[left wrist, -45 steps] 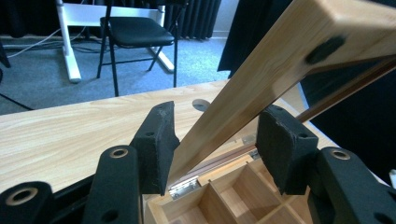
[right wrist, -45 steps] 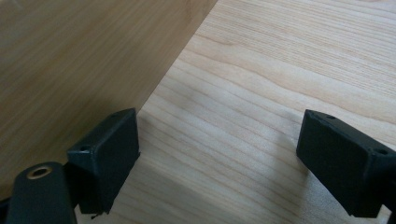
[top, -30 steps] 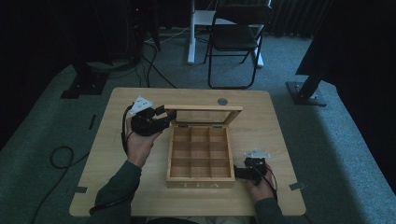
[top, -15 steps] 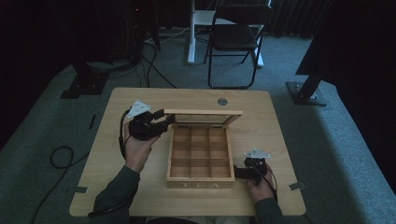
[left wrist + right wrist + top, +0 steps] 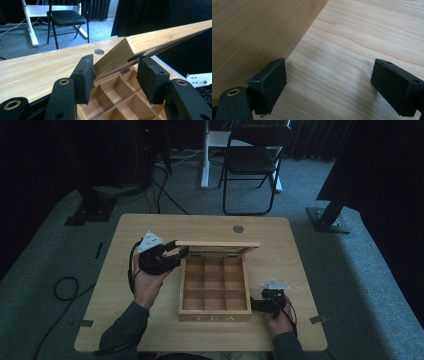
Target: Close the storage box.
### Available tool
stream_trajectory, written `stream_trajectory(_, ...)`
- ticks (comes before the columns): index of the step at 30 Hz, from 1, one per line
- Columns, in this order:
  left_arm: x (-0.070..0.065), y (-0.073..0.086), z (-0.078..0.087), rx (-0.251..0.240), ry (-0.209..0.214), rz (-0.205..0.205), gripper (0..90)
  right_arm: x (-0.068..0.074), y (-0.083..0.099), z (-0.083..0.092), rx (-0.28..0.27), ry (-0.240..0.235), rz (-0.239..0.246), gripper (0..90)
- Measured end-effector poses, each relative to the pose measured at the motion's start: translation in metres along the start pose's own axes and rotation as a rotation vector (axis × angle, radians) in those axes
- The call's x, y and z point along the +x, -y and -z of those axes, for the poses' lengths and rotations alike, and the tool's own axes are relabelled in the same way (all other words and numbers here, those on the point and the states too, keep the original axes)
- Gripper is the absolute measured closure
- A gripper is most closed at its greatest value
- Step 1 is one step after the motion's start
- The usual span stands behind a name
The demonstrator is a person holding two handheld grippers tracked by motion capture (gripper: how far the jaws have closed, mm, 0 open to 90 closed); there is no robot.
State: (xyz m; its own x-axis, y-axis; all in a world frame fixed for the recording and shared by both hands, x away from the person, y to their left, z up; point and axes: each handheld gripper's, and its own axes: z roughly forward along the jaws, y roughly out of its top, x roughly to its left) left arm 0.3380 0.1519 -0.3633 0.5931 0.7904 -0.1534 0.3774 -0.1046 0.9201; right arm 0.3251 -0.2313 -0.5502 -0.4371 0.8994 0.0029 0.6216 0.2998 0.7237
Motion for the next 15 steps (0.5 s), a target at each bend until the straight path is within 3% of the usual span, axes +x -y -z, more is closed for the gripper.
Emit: stream_trajectory(15, -0.0061, 0.01, 0.0067, 0.027, 0.001, 0.002, 46.7, 0.0003, 0.0, 0.0001, 0.001, -0.001, -0.003, 12.7)
